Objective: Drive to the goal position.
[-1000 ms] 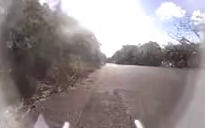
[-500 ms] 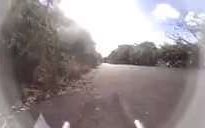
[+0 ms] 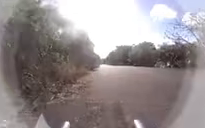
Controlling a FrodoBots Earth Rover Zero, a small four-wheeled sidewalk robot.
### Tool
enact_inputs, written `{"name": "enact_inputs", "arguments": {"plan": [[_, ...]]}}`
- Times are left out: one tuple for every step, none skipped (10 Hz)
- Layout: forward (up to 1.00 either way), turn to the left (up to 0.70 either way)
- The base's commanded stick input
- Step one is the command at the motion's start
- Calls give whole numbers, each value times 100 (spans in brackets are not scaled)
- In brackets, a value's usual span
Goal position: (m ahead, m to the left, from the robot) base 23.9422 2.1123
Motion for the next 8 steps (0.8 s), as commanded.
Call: {"name": "enact_inputs", "arguments": {"plan": [[70, -34], [70, -25], [70, -12], [70, 0], [70, 0], [70, 0], [70, 0], [70, 0]]}}
